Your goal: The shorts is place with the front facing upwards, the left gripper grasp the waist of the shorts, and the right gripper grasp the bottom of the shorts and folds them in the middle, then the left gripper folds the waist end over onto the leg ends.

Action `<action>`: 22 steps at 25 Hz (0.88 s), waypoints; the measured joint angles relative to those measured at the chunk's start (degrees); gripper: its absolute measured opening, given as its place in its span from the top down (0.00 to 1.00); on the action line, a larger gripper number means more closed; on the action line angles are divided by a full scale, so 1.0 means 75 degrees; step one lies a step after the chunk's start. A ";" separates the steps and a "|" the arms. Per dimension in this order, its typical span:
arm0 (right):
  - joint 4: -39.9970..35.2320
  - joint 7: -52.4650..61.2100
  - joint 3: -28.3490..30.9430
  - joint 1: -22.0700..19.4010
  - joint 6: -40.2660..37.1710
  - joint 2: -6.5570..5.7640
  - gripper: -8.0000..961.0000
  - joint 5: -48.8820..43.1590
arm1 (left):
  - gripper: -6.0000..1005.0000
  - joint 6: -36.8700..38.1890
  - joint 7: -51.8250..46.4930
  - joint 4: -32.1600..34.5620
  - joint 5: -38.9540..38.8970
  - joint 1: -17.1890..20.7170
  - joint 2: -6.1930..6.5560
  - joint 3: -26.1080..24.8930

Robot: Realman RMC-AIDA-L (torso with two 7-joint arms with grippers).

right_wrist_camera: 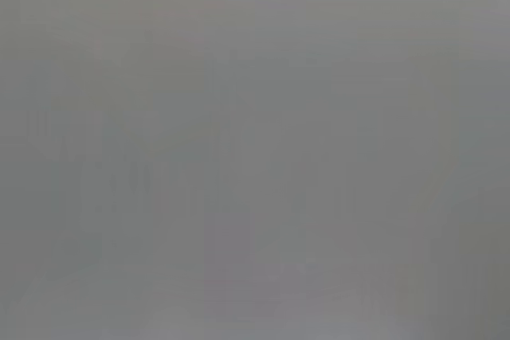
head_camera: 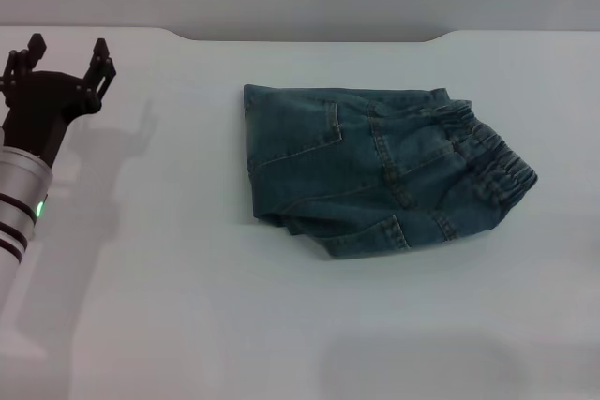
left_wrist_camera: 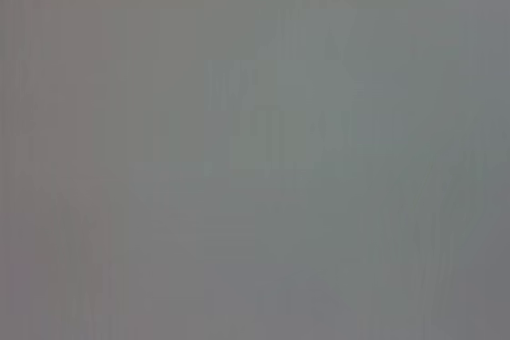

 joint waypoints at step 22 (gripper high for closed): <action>0.0000 -0.0001 0.0035 0.0198 0.0021 -0.0008 0.24 0.0019 | 0.21 -0.0076 0.0085 0.0010 -0.0001 -0.0044 0.0002 -0.0159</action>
